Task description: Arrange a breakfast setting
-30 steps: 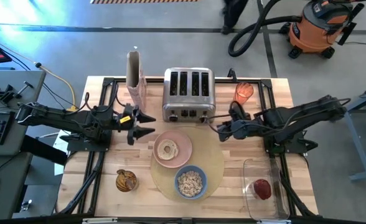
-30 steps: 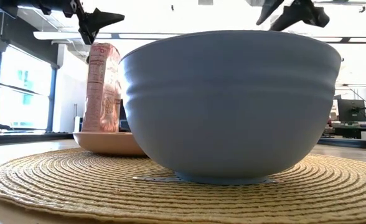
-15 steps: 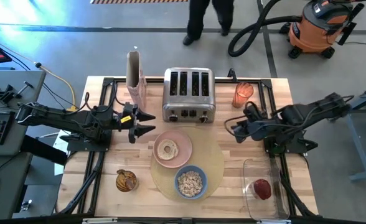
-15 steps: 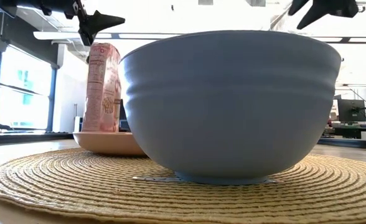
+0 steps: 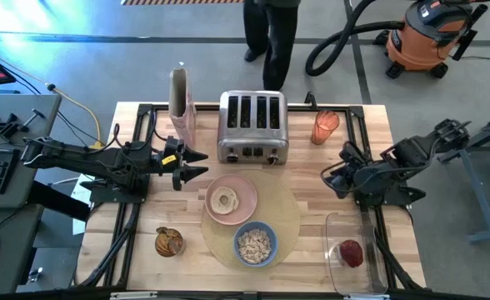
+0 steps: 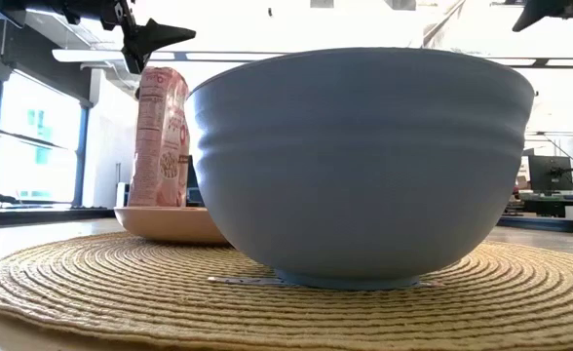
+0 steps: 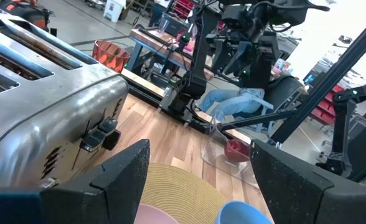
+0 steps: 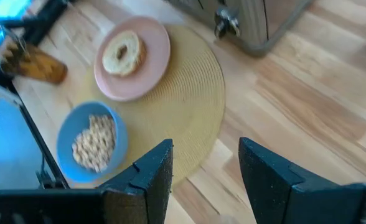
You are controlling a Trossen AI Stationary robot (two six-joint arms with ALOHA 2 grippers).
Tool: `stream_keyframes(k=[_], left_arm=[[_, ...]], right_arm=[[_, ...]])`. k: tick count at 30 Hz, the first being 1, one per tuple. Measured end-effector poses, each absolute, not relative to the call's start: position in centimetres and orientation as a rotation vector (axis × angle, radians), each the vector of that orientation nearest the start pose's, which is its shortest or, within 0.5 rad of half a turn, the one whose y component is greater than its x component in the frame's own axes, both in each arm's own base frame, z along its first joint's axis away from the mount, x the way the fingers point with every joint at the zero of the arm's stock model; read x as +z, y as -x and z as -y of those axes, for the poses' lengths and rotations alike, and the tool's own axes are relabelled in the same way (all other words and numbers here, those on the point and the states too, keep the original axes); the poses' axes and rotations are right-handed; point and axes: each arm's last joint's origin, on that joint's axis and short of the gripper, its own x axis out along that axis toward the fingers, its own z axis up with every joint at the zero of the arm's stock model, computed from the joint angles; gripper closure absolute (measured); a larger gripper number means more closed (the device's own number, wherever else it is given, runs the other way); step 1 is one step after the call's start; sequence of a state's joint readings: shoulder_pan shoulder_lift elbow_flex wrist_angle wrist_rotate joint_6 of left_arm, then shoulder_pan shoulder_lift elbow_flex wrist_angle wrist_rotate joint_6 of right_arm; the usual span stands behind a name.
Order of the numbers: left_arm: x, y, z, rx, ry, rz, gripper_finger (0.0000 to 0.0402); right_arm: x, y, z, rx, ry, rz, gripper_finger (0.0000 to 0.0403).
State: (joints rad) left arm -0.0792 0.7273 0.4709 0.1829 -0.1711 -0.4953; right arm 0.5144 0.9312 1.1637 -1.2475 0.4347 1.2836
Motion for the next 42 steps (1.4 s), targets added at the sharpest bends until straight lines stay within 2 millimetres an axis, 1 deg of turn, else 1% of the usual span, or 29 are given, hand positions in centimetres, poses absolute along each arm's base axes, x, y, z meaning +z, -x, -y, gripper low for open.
stream_keyframes(k=[5,10,14,18,24,28,33,37,42], left_arm=[[26.8,-17.1,0.9,0.108,0.486,-0.049,0.0135],[26.8,-17.1,0.9,0.108,0.487,-0.049,0.0135],[26.7,-17.1,0.9,0.108,0.486,-0.053,0.0135],[26.7,-17.1,0.9,0.106,0.486,-0.055,0.0135],[26.7,-17.1,0.9,0.087,0.486,-0.06,0.0135],[26.7,-17.1,1.0,0.053,0.486,-0.07,0.0135],[26.7,-17.1,1.2,0.01,0.488,-0.081,0.0135],[26.7,-17.1,1.3,-0.029,0.489,-0.092,0.0135],[26.7,-17.1,1.4,-0.072,0.491,-0.103,0.0135]], right_arm=[[35.2,-11.6,-5.8,-0.441,-0.721,-0.787,0.024],[35.3,-11.3,-6.2,-0.41,-0.749,-0.808,0.024],[35.3,-11.3,-6.3,-0.428,-0.798,-0.802,0.024],[35.2,-11.5,-6.6,-0.417,-0.809,-0.816,0.024],[34.7,-12.3,-7.6,-0.375,-0.852,-0.928,0.0234],[34.1,-13.1,-8.4,-0.401,-0.901,-1.002,0.0214],[33.1,-14.2,-9.5,-0.433,-0.938,-1.112,0.0171],[32.4,-14.7,-10.5,-0.455,-0.971,-1.206,0.0139],[31.8,-14.6,-11.7,-0.507,-0.979,-1.21,0.0124]])
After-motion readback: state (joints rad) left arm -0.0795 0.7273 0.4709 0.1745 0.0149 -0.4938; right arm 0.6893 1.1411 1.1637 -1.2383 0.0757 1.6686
